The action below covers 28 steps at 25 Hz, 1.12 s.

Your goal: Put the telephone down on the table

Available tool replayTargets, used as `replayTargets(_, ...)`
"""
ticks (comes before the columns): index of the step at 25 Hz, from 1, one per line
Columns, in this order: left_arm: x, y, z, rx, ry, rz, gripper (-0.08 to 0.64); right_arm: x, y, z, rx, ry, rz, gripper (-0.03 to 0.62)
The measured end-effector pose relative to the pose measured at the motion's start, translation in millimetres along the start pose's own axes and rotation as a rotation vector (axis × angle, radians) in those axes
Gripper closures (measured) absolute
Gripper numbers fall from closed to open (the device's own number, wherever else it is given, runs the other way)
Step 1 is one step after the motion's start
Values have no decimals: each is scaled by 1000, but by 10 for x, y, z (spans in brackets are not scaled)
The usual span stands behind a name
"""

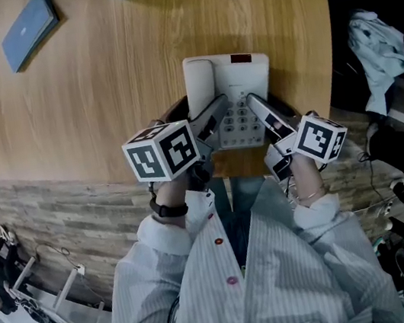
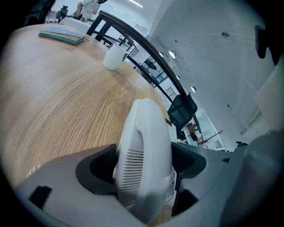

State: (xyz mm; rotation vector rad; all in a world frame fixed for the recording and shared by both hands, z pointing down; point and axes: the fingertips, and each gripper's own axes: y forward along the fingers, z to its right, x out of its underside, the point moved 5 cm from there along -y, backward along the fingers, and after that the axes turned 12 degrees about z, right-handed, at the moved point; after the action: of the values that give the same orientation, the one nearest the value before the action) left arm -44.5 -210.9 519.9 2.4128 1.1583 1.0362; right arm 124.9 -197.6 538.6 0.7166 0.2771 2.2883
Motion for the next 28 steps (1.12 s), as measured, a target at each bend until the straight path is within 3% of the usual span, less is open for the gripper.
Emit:
replayTargets(12,18,30,-20,48,-3,13,181,4,-15,42,29,-2,-25,350)
replayTargets(17,-85,-27,-36,69,8,32,181,-61,-34,-14,77,-110,-37,350)
replayTargets(19,-137,-43,-31,77,17,29,182,-76,-66,1,80,-108,-41,350)
replayTargets(28,-315,-171,92,136,67,41,183,-235,-227,-142,97,-103,38,350)
